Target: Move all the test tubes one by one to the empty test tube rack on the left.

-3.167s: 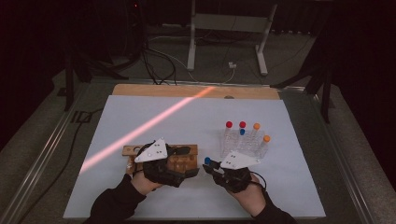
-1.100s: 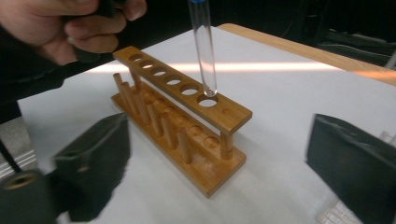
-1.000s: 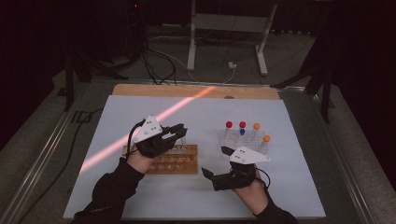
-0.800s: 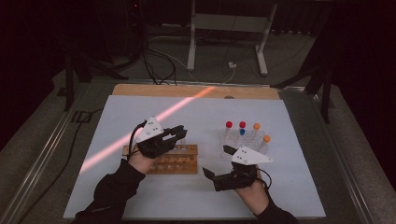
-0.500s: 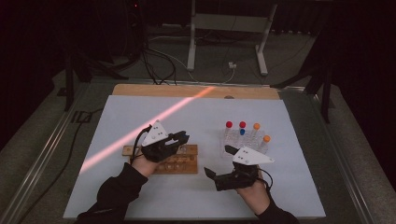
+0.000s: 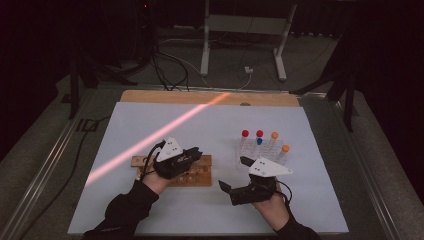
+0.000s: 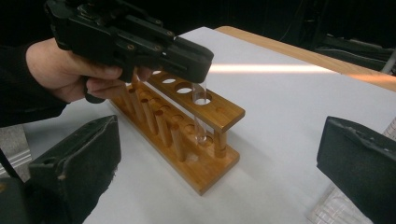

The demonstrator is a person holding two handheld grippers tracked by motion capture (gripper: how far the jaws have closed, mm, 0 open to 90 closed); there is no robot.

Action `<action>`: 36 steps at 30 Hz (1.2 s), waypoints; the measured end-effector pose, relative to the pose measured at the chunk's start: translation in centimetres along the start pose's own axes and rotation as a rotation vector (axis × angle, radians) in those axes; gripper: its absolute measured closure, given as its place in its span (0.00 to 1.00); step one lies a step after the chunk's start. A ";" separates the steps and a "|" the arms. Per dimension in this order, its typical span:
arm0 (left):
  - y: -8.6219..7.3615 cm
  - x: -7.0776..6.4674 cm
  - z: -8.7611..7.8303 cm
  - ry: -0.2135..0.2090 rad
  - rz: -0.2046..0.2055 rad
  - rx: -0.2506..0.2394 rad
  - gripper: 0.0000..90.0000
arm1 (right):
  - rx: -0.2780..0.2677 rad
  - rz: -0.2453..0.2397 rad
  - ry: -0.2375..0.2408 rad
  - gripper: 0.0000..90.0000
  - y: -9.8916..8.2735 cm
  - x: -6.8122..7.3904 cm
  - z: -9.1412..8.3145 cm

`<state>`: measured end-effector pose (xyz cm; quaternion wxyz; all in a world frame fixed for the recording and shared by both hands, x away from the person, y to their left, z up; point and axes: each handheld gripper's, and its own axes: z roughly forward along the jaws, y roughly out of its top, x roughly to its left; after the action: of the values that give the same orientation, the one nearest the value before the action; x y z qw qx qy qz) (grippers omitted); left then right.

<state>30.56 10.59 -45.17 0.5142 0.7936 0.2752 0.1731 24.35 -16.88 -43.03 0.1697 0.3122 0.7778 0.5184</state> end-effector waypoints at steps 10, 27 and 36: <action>-0.5 -0.1 0.2 0.002 -0.009 0.003 0.85 | 0.008 -0.001 0.008 0.00 0.0 0.0 0.0; 0.5 -0.7 -1.6 -0.076 -0.030 -0.112 0.48 | -0.009 0.011 -0.083 0.00 0.7 -2.7 -1.6; 1.2 -1.5 -2.8 -0.076 -0.041 -0.129 0.18 | 0.020 0.025 -0.256 0.00 0.2 -5.3 -1.9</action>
<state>28.11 11.35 -42.92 0.5778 0.7590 0.2601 0.1498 27.27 -21.68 -42.43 0.2578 0.3871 0.7511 0.4687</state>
